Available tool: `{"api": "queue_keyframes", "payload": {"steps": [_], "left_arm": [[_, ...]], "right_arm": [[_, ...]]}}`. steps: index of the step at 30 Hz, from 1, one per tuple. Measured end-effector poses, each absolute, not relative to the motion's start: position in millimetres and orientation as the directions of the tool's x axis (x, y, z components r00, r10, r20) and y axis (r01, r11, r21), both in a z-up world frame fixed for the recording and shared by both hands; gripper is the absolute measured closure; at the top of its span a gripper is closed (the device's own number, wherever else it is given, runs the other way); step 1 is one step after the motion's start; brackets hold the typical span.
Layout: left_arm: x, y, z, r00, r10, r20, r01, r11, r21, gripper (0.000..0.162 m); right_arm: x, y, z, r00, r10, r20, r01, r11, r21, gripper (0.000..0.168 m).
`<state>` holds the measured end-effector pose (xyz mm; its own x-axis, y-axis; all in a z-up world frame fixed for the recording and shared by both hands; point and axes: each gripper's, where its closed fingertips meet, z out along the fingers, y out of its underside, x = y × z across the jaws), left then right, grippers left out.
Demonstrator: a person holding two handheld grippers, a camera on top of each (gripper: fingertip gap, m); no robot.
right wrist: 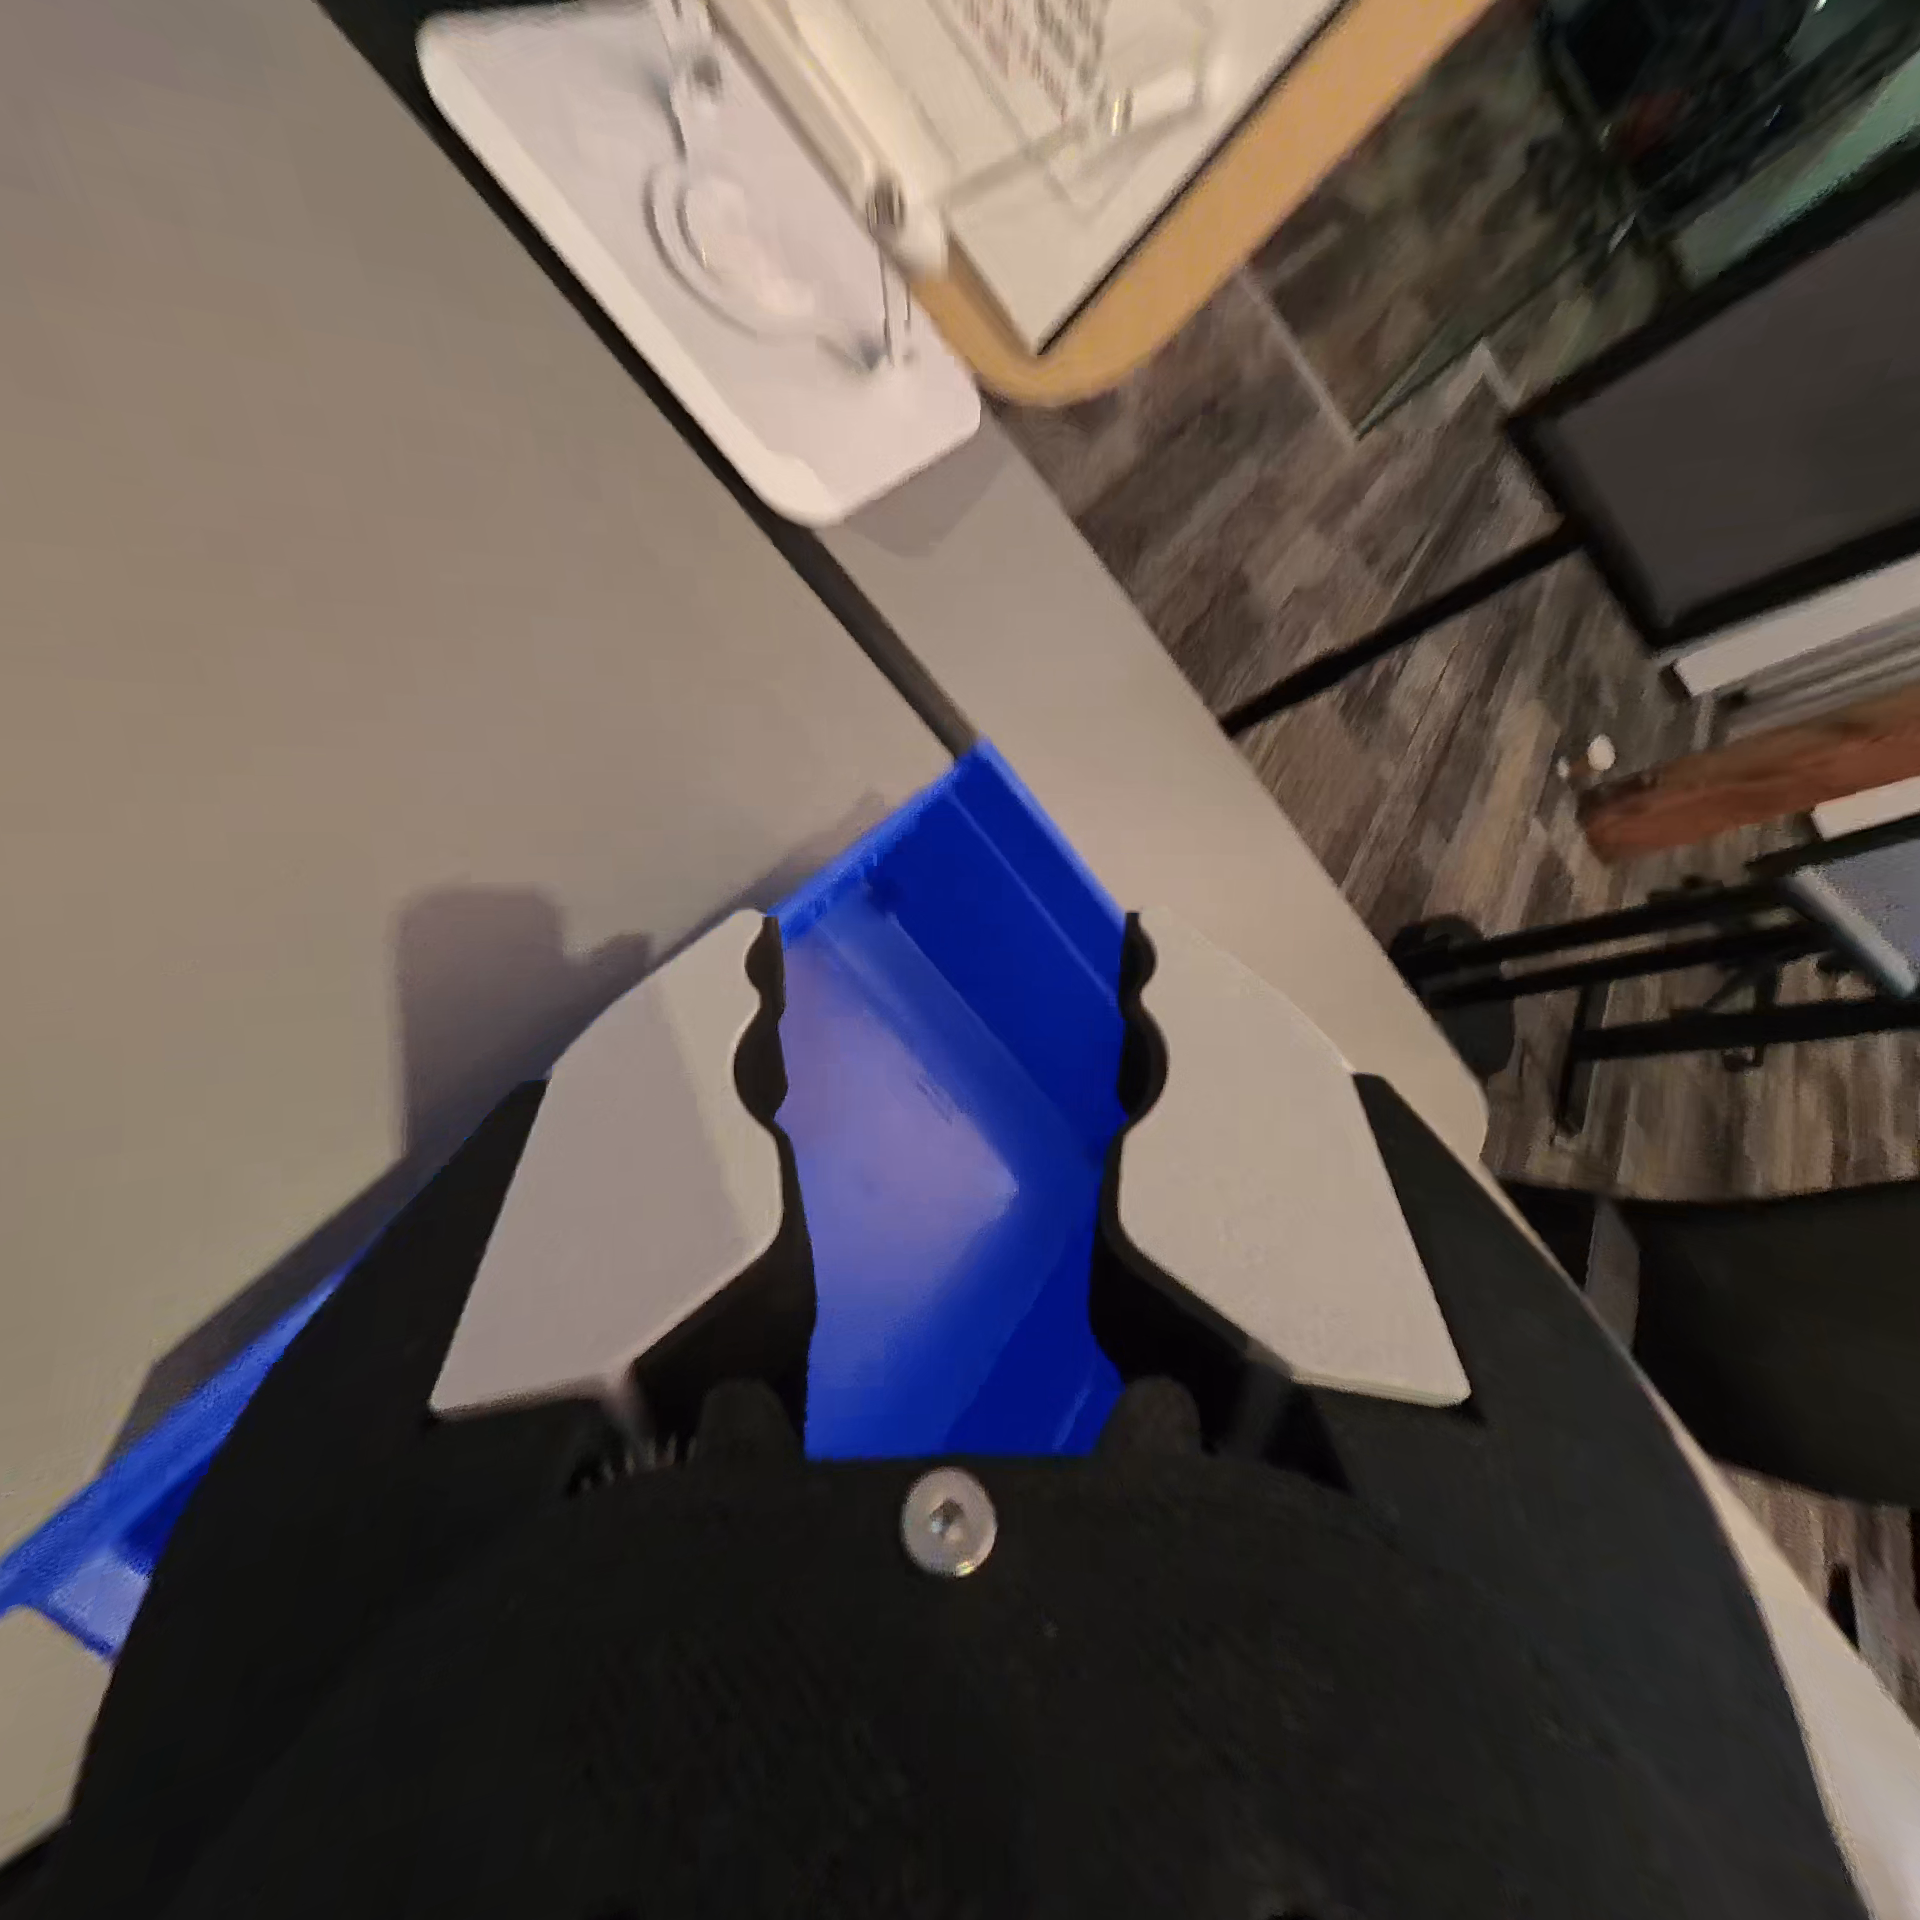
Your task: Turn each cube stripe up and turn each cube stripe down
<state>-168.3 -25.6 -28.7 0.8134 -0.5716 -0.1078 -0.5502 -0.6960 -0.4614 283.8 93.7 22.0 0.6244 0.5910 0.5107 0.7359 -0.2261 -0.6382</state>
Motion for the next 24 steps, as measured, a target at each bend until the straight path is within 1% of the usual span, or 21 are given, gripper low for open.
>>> {"api": "queue_keyframes", "payload": {"steps": [3,5,7,9,11,12,15,17,18,22,24], "left_arm": [[-127,-22,28,0.788,-0.616,-0.019,-0.483,-0.599,-0.638,0.118],[-92,-23,63,0.738,-0.674,0.040,-0.426,-0.512,-0.746,0.118],[-54,-32,88,0.646,-0.756,0.107,-0.376,-0.437,-0.817,0.118],[-19,-40,101,0.558,-0.818,0.140,-0.338,-0.379,-0.861,0.119],[13,-47,104,0.470,-0.867,0.165,-0.327,-0.344,-0.880,0.119],[28,-50,103,0.430,-0.885,0.178,-0.323,-0.335,-0.885,0.119],[63,-61,105,0.302,-0.926,0.228,-0.306,-0.320,-0.896,0.119],[77,-68,112,0.216,-0.937,0.273,-0.264,-0.326,-0.908,0.119],[81,-72,115,0.171,-0.939,0.297,-0.242,-0.333,-0.912,0.119],[86,-78,121,0.042,-0.929,0.367,-0.156,-0.369,-0.916,0.119],[86,-81,120,-0.018,-0.909,0.416,-0.159,-0.408,-0.899,0.119]], "right_arm": [[249,84,51,0.599,0.582,0.551,0.703,-0.053,-0.709,0.104],[215,68,69,0.569,0.602,0.561,0.649,0.092,-0.756,0.104],[177,43,82,0.507,0.647,0.569,0.577,0.235,-0.782,0.096],[140,11,92,0.436,0.680,0.589,0.477,0.380,-0.792,0.092],[112,-23,102,0.383,0.665,0.641,0.364,0.529,-0.766,0.093],[102,-38,106,0.367,0.636,0.679,0.317,0.600,-0.734,0.093],[91,-64,111,0.376,0.497,0.782,0.277,0.745,-0.606,0.094],[91,-69,115,0.404,0.434,0.805,0.270,0.784,-0.559,0.094],[92,-71,116,0.410,0.427,0.806,0.259,0.793,-0.551,0.096],[92,-78,118,0.412,0.423,0.807,0.224,0.811,-0.540,0.112],[90,-77,118,0.424,0.402,0.812,0.246,0.811,-0.530,0.113]]}}
